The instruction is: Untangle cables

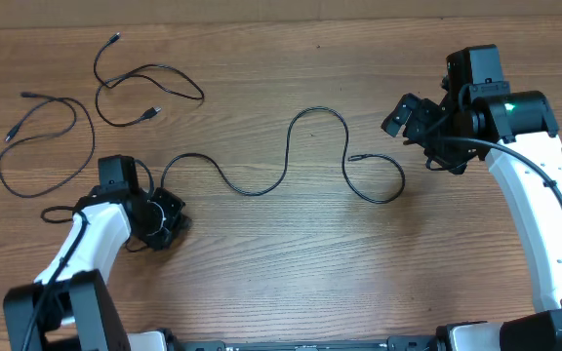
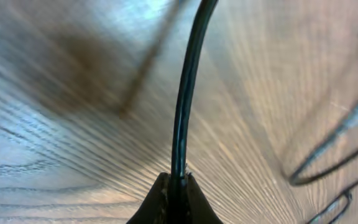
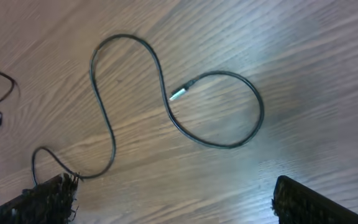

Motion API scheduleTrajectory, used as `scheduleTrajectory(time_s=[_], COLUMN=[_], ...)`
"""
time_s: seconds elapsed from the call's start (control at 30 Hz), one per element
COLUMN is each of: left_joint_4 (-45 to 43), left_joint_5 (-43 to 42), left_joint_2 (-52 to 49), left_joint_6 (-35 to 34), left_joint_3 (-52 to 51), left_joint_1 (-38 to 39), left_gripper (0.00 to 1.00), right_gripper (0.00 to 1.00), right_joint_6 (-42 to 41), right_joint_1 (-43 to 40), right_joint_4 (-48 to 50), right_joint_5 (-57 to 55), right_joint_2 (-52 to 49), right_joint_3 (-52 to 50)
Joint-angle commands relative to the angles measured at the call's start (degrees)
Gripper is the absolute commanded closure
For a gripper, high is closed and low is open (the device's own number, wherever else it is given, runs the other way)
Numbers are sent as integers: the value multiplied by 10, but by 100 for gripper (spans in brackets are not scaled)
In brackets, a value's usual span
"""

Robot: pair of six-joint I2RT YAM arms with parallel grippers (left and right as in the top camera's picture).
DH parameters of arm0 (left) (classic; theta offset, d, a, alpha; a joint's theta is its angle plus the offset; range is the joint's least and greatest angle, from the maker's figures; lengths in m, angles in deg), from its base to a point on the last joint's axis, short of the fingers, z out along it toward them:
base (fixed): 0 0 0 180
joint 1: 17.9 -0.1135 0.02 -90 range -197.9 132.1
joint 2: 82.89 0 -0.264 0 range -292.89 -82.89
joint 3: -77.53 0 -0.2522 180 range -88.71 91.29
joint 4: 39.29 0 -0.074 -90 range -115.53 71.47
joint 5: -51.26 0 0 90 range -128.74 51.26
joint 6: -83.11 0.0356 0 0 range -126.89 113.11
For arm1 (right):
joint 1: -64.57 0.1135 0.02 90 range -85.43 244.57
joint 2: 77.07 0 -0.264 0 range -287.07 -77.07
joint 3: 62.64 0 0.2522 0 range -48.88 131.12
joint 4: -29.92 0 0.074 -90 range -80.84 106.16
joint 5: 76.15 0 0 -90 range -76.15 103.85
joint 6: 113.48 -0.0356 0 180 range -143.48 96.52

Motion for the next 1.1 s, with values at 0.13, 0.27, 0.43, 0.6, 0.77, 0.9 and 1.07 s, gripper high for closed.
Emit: scheduleTrajectory(time_s=[0.13, 0.27, 0.43, 0.6, 0.77, 0.9, 1.07], left_joint_4=[9, 10, 9, 8, 9, 8, 9], left_joint_5=[-102, -213, -334, -364, -364, -364, -364], left_joint_2=[125, 166, 185, 185, 185, 185, 185], left_joint_6=[155, 223, 276, 276, 276, 276, 271], left_joint_3=[81, 107, 122, 122, 122, 122, 122], left_joint_1=[-3, -3, -2, -2, -2, -2, -2], left_gripper=[96, 96, 96, 96, 96, 96, 96], right_gripper=[0, 0, 0, 0, 0, 0, 19], right_joint_6=[2, 2, -6, 36, 75, 73, 73], right_joint_1=[4, 4, 4, 14, 40, 47, 47], right_joint_4=[106, 151, 182, 209, 202, 181, 211], right_joint_5=[5, 6, 41, 27, -122, -212, -209], right_joint_2=[-34, -75, -144, -182, -187, -187, -188], right_joint_3=[-33, -88, -127, -136, -137, -137, -172])
